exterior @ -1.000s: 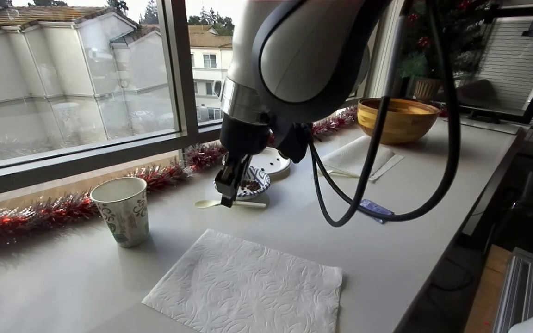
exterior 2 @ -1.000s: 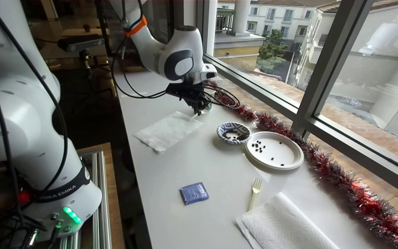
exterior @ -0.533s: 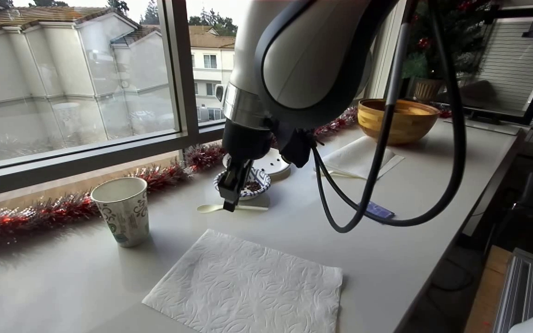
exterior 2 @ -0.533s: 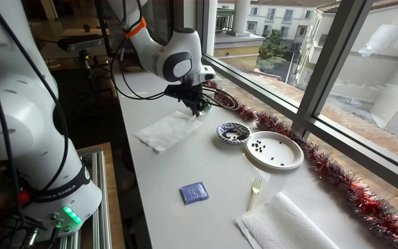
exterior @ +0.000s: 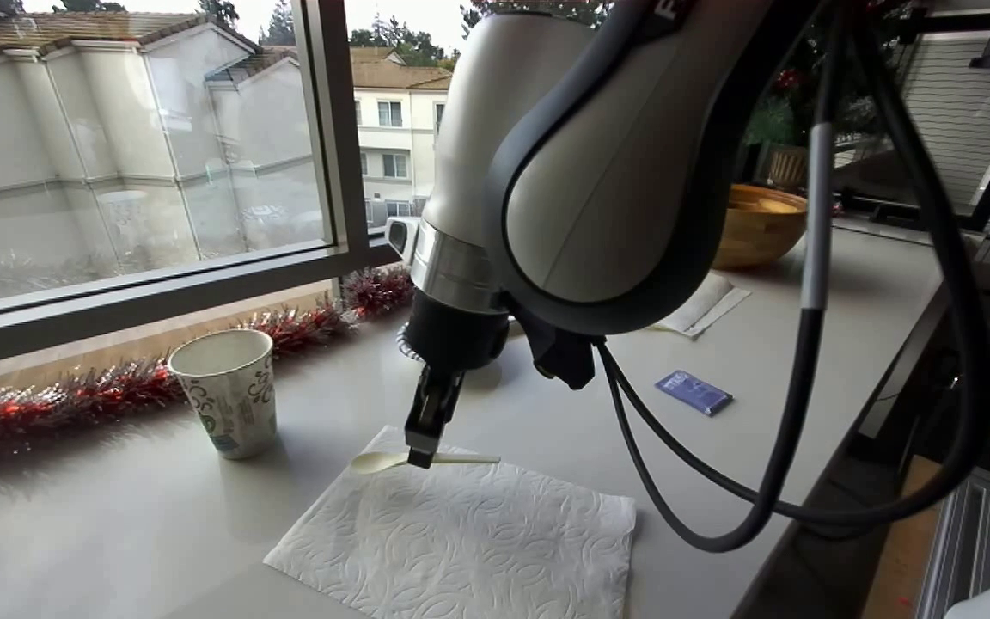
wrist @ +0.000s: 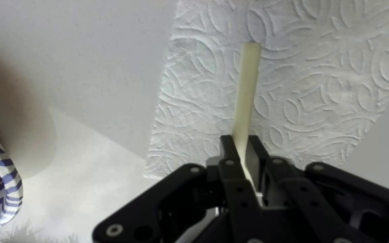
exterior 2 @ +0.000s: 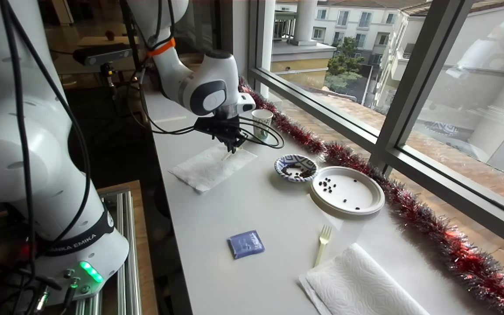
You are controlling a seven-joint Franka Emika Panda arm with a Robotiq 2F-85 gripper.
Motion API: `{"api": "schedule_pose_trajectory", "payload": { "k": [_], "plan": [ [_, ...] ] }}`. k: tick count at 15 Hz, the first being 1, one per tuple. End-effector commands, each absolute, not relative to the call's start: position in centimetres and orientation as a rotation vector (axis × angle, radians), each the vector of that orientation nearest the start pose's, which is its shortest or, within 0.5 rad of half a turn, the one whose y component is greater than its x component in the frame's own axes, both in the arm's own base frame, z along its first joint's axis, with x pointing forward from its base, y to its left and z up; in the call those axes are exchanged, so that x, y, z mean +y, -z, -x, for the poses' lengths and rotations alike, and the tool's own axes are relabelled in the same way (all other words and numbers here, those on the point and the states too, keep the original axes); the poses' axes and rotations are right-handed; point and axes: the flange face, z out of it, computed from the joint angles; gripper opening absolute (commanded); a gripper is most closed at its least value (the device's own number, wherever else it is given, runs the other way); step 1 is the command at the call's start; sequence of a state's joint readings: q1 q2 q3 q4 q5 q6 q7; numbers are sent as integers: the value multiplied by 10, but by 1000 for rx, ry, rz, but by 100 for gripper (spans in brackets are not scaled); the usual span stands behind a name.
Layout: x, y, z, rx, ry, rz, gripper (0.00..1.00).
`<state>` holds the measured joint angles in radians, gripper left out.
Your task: Use the white spoon on the plate to get some contents from the bowl and put them on the white plate.
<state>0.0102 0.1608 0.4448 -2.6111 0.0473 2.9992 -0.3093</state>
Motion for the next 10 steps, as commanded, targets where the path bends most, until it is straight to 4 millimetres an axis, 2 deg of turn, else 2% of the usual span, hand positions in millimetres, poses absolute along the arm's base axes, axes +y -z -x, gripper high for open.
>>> {"api": "schedule_pose_trajectory", "payload": {
  "k": [1, 4, 5, 6, 8, 10],
  "plan": [
    [189, -211, -402, -1049, 381, 2830, 3],
    [188, -197, -396, -1071, 354, 2812, 3],
    [188, -194, -395, -1073, 349, 2807, 28],
    [189, -194, -395, -1084, 349, 2799, 40],
    [191, -203, -392, -1120, 358, 2794, 54],
    [200, -227, -387, -1152, 410, 2795, 66]
  ]
}}
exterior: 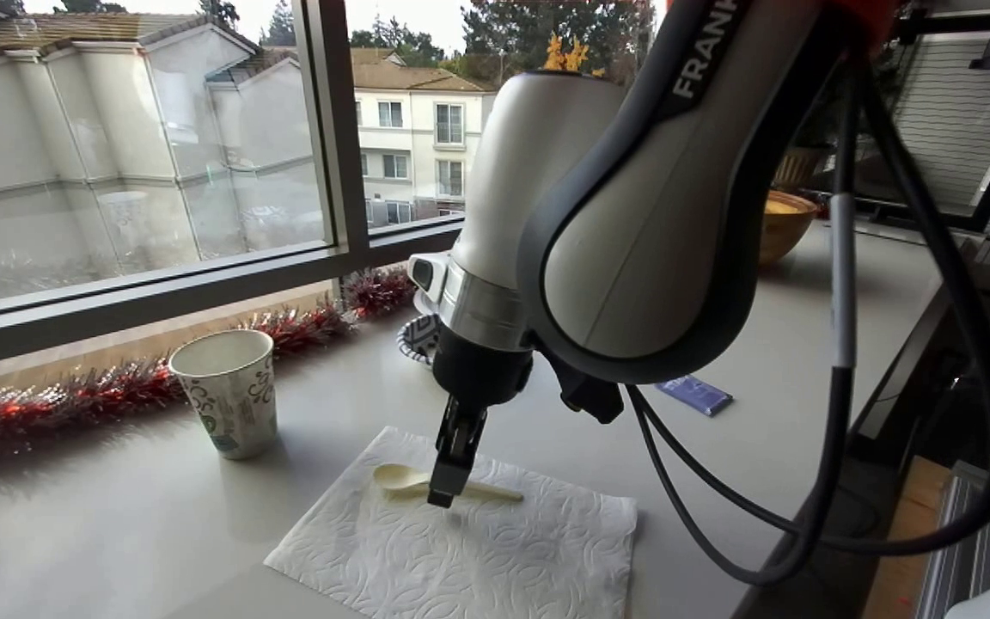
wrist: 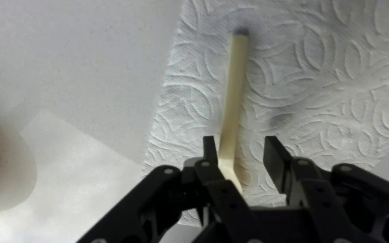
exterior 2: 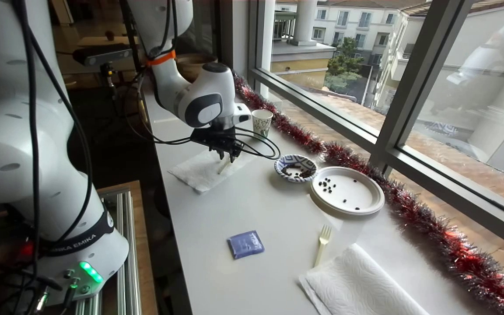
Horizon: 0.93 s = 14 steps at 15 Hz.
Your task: Use the white spoon on the plate to get some contents from the bowl and put them on the white plate.
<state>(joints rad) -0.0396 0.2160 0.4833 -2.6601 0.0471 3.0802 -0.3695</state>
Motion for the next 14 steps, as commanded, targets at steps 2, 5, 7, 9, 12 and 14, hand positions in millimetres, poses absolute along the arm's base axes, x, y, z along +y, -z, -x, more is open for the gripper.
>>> {"api": "schedule_pose_trajectory", "payload": {
  "k": [2, 5, 7, 9, 12, 14],
  "plan": [
    [211, -253, -384, -1128, 467, 2808, 80],
    [221, -290, -390, -858, 480, 2853, 100],
    [204, -321, -391, -702, 507, 2911, 100],
    [179, -350, -395, -560, 502, 2956, 100],
    [169, -351, -407, -564, 489, 2963, 100],
    [162, -362, -405, -537, 500, 2976, 100]
  ]
}}
